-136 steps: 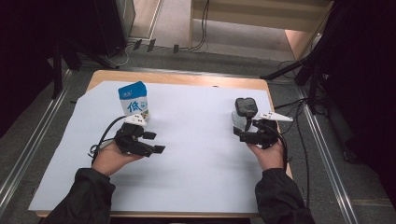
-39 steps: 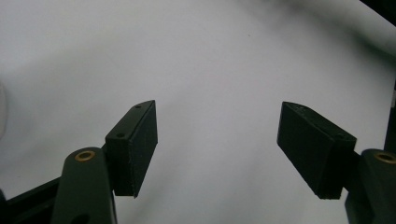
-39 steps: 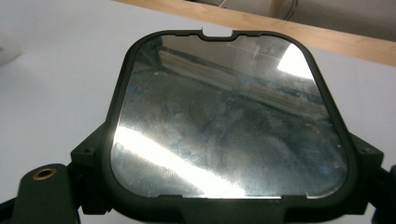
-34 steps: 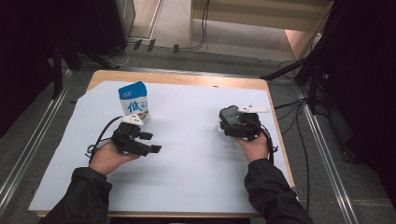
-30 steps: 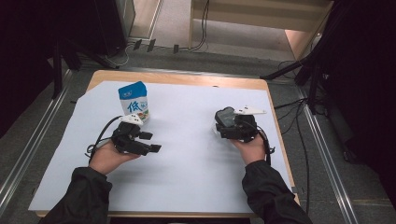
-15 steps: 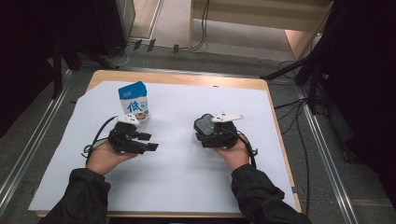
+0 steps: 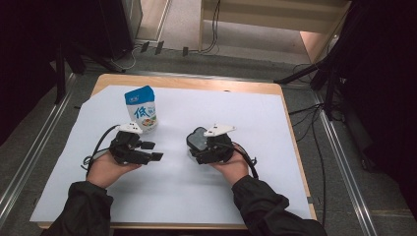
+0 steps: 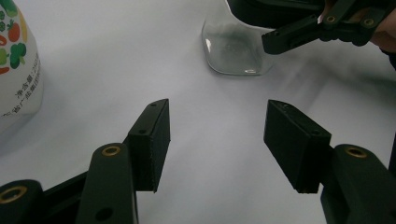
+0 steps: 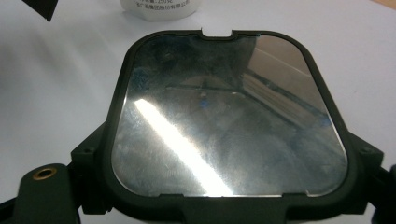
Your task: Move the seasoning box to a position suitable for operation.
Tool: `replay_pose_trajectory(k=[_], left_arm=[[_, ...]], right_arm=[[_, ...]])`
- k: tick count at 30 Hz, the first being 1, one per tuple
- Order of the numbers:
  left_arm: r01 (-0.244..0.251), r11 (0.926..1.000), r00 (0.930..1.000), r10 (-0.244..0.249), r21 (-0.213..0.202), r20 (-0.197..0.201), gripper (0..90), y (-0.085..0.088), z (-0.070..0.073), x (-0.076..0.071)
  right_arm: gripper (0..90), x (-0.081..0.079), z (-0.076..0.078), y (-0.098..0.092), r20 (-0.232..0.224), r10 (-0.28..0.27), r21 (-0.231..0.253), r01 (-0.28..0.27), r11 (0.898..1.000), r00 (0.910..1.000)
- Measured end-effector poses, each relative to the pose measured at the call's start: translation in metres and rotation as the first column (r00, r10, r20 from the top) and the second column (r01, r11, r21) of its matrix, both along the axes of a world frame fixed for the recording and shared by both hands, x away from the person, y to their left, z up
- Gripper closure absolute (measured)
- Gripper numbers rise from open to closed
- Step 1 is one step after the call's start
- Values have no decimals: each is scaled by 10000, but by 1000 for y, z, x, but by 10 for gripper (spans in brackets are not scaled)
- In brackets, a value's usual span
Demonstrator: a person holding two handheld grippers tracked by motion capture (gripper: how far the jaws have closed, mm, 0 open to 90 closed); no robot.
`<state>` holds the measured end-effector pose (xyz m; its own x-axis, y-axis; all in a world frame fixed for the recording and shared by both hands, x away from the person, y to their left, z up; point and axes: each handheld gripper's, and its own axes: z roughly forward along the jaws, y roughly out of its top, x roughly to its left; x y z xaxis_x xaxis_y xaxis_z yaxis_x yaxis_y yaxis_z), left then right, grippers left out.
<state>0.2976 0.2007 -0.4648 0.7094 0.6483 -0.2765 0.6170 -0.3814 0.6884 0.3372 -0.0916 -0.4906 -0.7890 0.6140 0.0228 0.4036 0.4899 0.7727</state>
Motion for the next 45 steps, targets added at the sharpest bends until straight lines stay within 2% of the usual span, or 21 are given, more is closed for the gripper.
replay_pose_trajectory(k=[5,9,14,16,20,21,23,26,31,33,34,35,36,37,38,40,41,43,45], left_arm=[[-19,10000,10000,19,22,4,417,-1,0,0],[97,10000,10000,-97,-3,23,416,-3,0,1],[89,10000,9999,-89,-9,104,435,-5,0,2],[187,9996,9998,-185,-203,99,470,-6,2,3],[355,9991,9994,-355,-220,31,564,-8,3,6],[435,9988,9990,-433,-235,67,564,-9,3,6],[500,9984,9987,-497,-271,118,626,-11,3,7],[657,9975,9978,-655,-271,88,710,-14,4,11],[774,9963,9966,-763,-380,310,819,-17,6,19],[871,9951,9955,-851,-471,423,865,-19,7,22],[875,9948,9953,-851,-525,451,887,-20,8,24],[993,9934,9940,-963,-573,524,888,-22,7,27],[993,9934,9940,-963,-573,524,888,-22,7,27],[1039,9929,9929,-1002,-583,641,889,-23,6,28],[1134,9917,9921,-1098,-604,600,889,-24,5,29],[1213,9918,9911,-1187,-403,599,897,-28,4,32],[1313,9904,9901,-1288,-430,550,900,-30,4,34],[1345,9902,9897,-1323,-386,547,900,-33,3,36],[1378,9896,9895,-1357,-408,508,900,-36,1,40]], right_arm=[[161,-3,-2,0,147,-68,-12,68,10000,9999],[147,-3,-4,-2,-193,-118,279,123,9995,9997],[143,-4,3,-6,-213,-51,402,60,9992,9998],[143,-6,9,-9,-206,-77,464,86,9989,9998],[142,-10,17,-16,-254,-129,730,147,9972,9996],[143,-10,20,-19,-257,-120,861,141,9962,9996],[147,-15,31,-31,-282,-244,1261,278,9916,9993],[149,-20,37,-40,-266,-122,1379,158,9903,9996],[164,-28,41,-52,-313,-137,1500,183,9885,9994],[270,-31,41,-58,-360,-112,1613,169,9868,9993],[367,-35,40,-66,-242,-105,1710,145,9852,9997],[407,-37,39,-69,-198,-92,1724,125,9849,9998],[407,-37,39,-69,-198,-92,1724,125,9849,9998],[478,-41,37,-73,-149,-138,1801,163,9835,9998],[478,-41,37,-73,-149,-138,1801,163,9835,9998],[545,-44,35,-76,-136,-192,1779,213,9838,9997],[581,-45,34,-77,-130,-219,1754,239,9842,9997],[648,-47,30,-78,-265,-154,1753,198,9843,9995],[739,-46,26,-79,-636,63,1831,54,9831,9980]])
